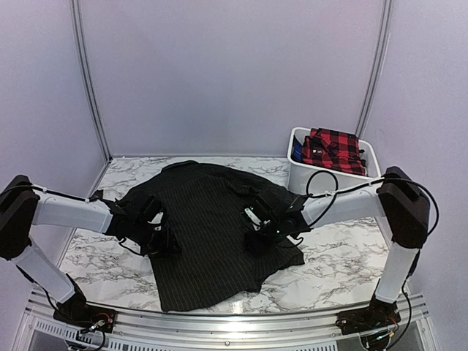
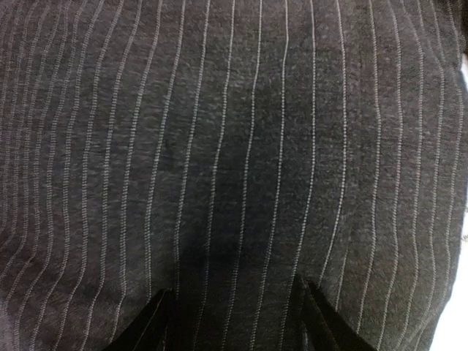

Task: Fold and stack the long sleeve shirts
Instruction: Move the flattened shirt to the center of the board, then adjust the flattened shirt at the center of the board, then pick up the sleeve from the center of the board, then place the sleeve at the center of the board.

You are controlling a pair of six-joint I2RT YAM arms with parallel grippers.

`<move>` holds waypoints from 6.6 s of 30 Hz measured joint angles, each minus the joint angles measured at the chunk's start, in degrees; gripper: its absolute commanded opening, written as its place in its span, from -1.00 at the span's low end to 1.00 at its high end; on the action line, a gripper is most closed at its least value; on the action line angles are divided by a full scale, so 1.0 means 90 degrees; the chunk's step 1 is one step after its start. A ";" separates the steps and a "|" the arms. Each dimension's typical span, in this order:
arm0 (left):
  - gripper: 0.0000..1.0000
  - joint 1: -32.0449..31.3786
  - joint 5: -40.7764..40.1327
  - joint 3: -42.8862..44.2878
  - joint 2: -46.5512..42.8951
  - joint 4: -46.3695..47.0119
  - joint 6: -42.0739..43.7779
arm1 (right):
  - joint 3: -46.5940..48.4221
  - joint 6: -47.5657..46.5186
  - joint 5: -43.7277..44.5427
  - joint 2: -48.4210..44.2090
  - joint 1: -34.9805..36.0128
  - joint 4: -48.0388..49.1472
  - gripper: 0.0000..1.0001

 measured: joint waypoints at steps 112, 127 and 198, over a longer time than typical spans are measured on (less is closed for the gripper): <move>0.23 -0.3332 -0.0357 -0.1265 -0.3157 -0.1503 -0.2890 | -0.1965 0.1066 0.0658 -0.1773 -0.0219 -0.0690 0.04; 0.39 0.0699 -0.2684 0.1195 -0.2616 -0.3043 -0.0488 | -0.1923 0.1061 0.0862 -0.2647 -0.0223 -0.1117 0.16; -0.96 0.1809 -0.3320 0.0954 -0.0435 0.0389 -0.0104 | -0.1518 0.0884 0.0699 -0.3400 -0.0078 -0.0588 0.17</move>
